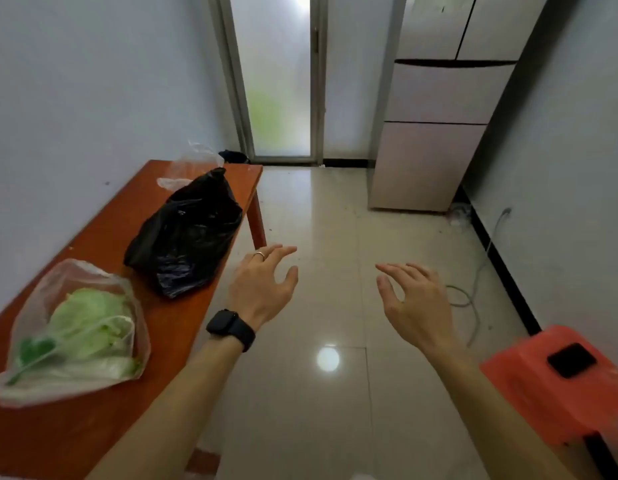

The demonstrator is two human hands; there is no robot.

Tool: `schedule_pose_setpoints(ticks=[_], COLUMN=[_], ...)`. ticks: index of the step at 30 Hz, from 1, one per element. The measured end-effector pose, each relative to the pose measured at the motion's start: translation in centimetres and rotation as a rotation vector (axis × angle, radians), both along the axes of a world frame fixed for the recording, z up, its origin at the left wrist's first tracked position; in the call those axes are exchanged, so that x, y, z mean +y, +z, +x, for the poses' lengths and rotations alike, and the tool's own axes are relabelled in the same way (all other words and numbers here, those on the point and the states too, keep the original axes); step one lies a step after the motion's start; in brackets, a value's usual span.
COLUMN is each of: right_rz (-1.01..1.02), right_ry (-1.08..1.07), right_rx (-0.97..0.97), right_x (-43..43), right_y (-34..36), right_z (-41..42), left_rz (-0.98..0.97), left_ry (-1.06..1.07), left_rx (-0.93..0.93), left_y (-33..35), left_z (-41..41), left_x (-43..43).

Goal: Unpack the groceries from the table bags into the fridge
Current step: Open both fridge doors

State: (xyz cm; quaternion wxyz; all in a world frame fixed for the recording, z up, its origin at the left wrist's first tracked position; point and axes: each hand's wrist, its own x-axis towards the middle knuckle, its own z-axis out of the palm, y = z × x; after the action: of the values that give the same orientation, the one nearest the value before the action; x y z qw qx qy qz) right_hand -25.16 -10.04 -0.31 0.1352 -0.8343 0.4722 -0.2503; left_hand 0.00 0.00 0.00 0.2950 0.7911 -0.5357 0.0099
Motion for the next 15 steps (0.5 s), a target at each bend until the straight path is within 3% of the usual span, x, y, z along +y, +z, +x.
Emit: schedule_pose_setpoints(ticks=[9,15], right_rz=[0.055,0.027], right_ry=[-0.097,-0.100], right_rx=[0.000,-0.001], right_x=[-14.4,-31.7], right_y=[-2.8,-2.0], right_z=[3.9,6.3], left_rz=[0.093,0.083], left_ry=[-0.086,-0.118], left_rx=[0.026,-0.029], left_y=[-2.1,-0.6], left_z=[4.4,7.2], left_x=[-17.3,-35.6])
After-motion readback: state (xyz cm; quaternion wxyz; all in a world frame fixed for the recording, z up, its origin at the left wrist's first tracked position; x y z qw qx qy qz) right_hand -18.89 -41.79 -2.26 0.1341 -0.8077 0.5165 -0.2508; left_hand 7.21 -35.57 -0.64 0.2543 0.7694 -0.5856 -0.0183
